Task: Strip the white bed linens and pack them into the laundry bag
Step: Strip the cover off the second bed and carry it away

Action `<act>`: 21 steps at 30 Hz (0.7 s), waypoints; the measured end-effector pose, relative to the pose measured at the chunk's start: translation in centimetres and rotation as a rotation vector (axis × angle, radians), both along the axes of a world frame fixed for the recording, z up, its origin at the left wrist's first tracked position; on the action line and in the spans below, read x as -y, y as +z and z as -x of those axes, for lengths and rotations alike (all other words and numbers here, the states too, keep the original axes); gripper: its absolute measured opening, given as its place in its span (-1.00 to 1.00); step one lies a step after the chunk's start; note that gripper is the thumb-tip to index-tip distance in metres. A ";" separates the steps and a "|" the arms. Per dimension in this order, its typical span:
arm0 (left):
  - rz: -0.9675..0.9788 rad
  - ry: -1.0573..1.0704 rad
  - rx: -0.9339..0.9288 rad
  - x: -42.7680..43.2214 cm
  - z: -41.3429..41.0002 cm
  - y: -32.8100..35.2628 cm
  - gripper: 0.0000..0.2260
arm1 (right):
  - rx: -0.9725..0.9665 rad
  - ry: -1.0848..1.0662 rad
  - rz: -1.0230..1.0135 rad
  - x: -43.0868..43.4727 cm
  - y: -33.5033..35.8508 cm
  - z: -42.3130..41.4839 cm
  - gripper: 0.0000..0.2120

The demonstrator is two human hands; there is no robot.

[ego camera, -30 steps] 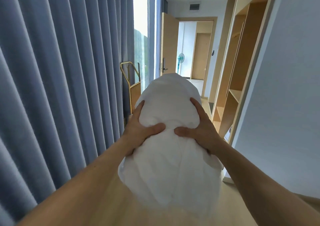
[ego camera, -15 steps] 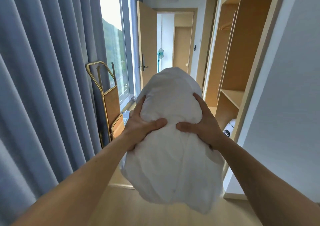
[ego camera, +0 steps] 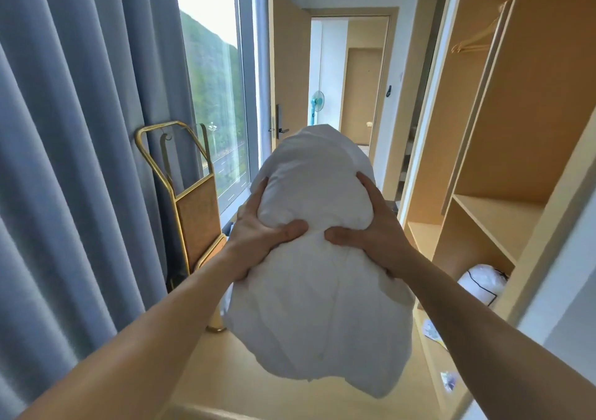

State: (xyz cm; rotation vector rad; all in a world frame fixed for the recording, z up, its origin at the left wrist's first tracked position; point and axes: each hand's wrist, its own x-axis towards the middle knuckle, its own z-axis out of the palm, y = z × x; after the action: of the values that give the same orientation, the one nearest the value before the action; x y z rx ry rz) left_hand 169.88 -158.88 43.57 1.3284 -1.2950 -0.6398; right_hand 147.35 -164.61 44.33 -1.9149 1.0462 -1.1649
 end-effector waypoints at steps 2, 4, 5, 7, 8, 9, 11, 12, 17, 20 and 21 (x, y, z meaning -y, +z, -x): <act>0.004 -0.002 -0.008 4.3 -1.4 -0.4 0.03 | 0.005 -0.005 -0.002 4.4 -0.5 -1.3 0.20; 0.003 -0.007 -0.007 8.7 -2.9 -0.9 0.02 | -0.003 -0.010 -0.002 8.6 -0.9 -2.7 0.19; 0.002 -0.019 -0.009 10.9 -3.6 -1.1 0.02 | -0.006 -0.016 0.005 10.6 -1.2 -3.5 0.18; 0.014 -0.056 -0.016 15.6 -5.3 -1.1 -0.02 | 0.002 -0.027 0.018 14.8 -1.4 -5.2 0.17; 0.012 -0.069 -0.017 17.8 -6.2 -1.0 -0.04 | 0.004 -0.032 0.012 16.9 -1.3 -6.0 0.17; 0.004 -0.076 -0.018 20.0 -6.9 -0.8 -0.04 | 0.005 -0.041 0.003 18.8 -1.0 -6.8 0.17; 0.005 -0.089 -0.018 24.2 -8.3 -0.3 -0.04 | 0.010 -0.060 0.006 22.6 -0.7 -8.0 0.17; 0.012 -0.102 -0.013 26.4 -9.0 -0.2 -0.04 | 0.013 -0.071 0.013 24.5 -0.6 -8.5 0.17; 0.002 -0.161 0.005 36.8 -10.1 0.0 -0.03 | 0.030 -0.115 0.030 33.4 -0.4 -9.4 0.18; 0.002 -0.176 0.001 43.1 -9.6 -0.4 -0.01 | 0.033 -0.134 0.042 39.3 -0.7 -9.1 0.17; 0.001 -0.177 0.004 45.2 -9.2 -0.5 -0.01 | 0.043 -0.132 0.044 41.3 -0.9 -8.8 0.16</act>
State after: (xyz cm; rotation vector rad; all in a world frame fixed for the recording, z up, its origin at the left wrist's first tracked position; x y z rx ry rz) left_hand 179.11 -204.08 43.05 1.2233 -1.4264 -0.7590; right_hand 156.16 -205.96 43.41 -1.8694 1.1461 -1.3071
